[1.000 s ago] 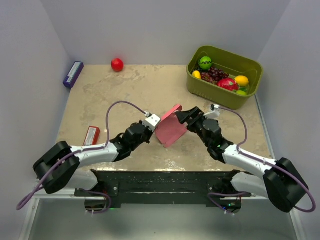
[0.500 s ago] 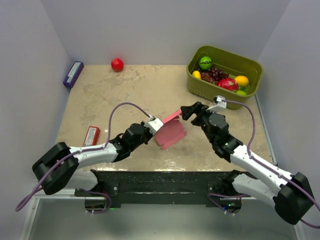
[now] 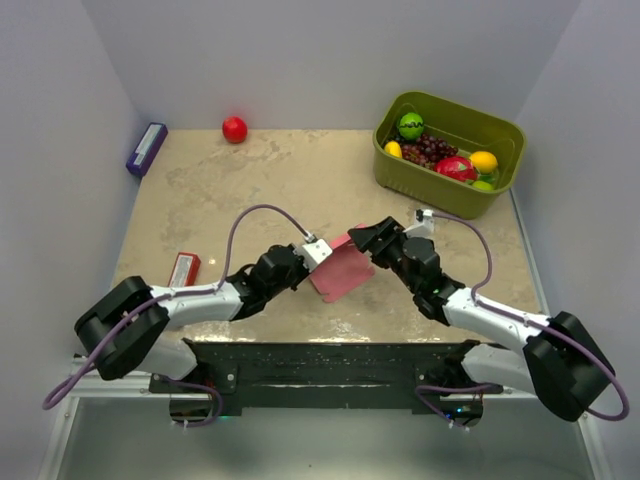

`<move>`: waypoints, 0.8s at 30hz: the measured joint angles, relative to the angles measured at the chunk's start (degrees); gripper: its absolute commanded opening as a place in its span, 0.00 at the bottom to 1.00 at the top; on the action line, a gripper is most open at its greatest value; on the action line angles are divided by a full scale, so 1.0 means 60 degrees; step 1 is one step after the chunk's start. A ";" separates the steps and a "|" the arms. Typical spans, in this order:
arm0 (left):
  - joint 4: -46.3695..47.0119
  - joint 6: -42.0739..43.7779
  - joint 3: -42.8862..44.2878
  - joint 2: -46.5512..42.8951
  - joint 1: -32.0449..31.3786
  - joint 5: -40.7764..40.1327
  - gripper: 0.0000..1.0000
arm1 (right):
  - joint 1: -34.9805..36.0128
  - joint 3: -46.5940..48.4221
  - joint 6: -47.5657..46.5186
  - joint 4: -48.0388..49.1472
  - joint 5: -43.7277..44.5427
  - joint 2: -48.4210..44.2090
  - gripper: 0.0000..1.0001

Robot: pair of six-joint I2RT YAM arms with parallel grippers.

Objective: Fold the paper box

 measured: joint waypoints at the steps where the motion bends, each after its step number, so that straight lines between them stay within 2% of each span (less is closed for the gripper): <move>1: 0.0000 0.0007 0.0044 0.0044 0.0000 0.0036 0.00 | 0.0000 -0.0029 0.0157 0.0142 0.0004 0.0106 0.69; 8: -0.0036 0.0076 0.0288 0.0353 0.0000 0.0317 0.00 | 0.0025 -0.0055 0.0816 0.1173 0.0011 0.1126 0.63; 24: -0.0182 0.0160 0.0441 0.0656 0.0000 0.0783 0.00 | 0.0044 -0.0120 0.1086 0.2736 0.0306 0.2677 0.36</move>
